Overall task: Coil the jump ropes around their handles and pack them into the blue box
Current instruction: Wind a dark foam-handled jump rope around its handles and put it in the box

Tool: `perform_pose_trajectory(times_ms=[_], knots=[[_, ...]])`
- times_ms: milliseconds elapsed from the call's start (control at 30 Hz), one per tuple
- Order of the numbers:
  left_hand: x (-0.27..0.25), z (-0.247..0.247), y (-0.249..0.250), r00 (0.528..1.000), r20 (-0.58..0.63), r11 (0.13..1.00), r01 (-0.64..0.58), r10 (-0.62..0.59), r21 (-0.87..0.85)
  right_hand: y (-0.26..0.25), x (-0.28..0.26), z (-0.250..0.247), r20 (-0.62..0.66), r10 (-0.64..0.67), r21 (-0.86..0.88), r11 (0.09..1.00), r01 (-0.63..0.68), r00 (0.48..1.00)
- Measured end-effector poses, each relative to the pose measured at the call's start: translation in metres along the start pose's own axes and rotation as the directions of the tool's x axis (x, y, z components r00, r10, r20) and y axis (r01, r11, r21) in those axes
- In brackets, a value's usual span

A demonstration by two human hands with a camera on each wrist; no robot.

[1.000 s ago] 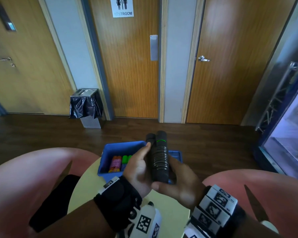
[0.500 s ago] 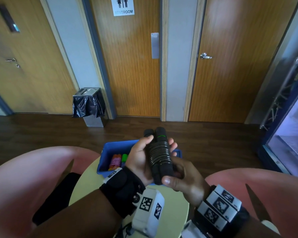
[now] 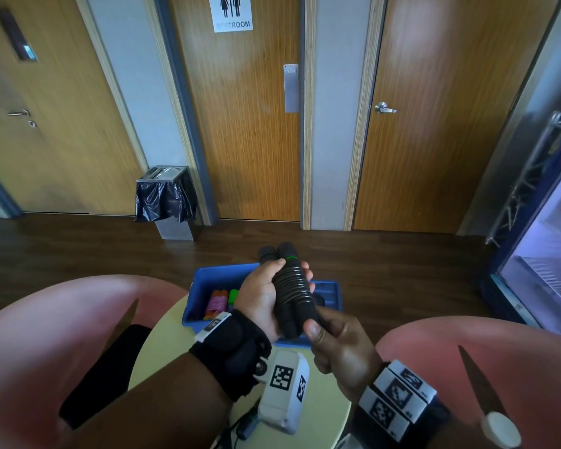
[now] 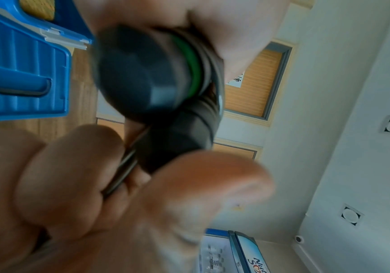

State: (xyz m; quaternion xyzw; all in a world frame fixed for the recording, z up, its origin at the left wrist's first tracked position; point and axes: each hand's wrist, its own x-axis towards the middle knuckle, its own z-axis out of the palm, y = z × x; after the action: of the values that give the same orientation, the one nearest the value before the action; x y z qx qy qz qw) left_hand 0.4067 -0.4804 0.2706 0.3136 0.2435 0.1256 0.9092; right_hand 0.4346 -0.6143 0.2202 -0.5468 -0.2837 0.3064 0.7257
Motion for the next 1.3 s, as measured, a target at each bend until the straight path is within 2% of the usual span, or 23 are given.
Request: perform_pose_trajectory(times_ms=[100, 200, 333, 467, 533, 667, 800, 900, 1167, 1300], knots=[[0.003, -0.002, 0.001, 0.998, -0.049, 1.0, -0.026, 0.026, 0.007, 0.002, 0.002, 0.005, -0.031, 0.033, 0.001, 0.999, -0.033, 0.999], [0.004, -0.005, 0.005, 0.998, -0.057, 1.0, -0.024, 0.023, -0.014, 0.0, 0.009, 0.008, -0.024, 0.013, -0.096, 0.995, -0.015, 1.0], [0.003, -0.012, 0.009, 0.999, 0.017, 0.998, -0.031, 0.032, -0.059, -0.005, 0.018, 0.004, 0.044, -0.04, -0.151, 0.987, 0.047, 0.998], [-0.002, -0.012, 0.006, 0.996, 0.084, 1.0, -0.022, 0.023, -0.011, -0.01, 0.02, 0.003, 0.069, -0.033, -0.15, 0.988, 0.043, 0.997], [-0.002, -0.012, 0.009, 0.998, 0.055, 1.0, -0.026, 0.026, 0.007, -0.012, 0.017, 0.007, 0.08, 0.005, -0.132, 0.991, 0.006, 0.997], [0.002, -0.014, 0.016, 0.999, -0.014, 0.999, -0.044, 0.044, 0.013, -0.013, 0.016, 0.016, 0.082, 0.151, 0.056, 0.986, -0.156, 0.985], [0.011, -0.027, 0.014, 0.997, -0.074, 1.0, -0.018, 0.019, 0.025, -0.007, 0.02, 0.022, 0.036, 0.206, -0.13, 0.971, -0.199, 0.978], [0.019, -0.042, 0.007, 0.99, -0.132, 0.999, -0.037, 0.041, 0.034, -0.003, 0.021, 0.026, -0.016, 0.315, -0.172, 0.934, -0.313, 0.949], [0.022, -0.062, -0.002, 0.962, -0.213, 0.979, -0.138, 0.168, 0.15, 0.006, 0.019, 0.03, -0.055, 0.508, -0.122, 0.851, -0.51, 0.86], [0.024, -0.064, -0.005, 0.946, -0.219, 0.96, -0.197, 0.239, 0.198, 0.011, 0.02, 0.03, -0.058, 0.535, -0.018, 0.844, -0.536, 0.843]])
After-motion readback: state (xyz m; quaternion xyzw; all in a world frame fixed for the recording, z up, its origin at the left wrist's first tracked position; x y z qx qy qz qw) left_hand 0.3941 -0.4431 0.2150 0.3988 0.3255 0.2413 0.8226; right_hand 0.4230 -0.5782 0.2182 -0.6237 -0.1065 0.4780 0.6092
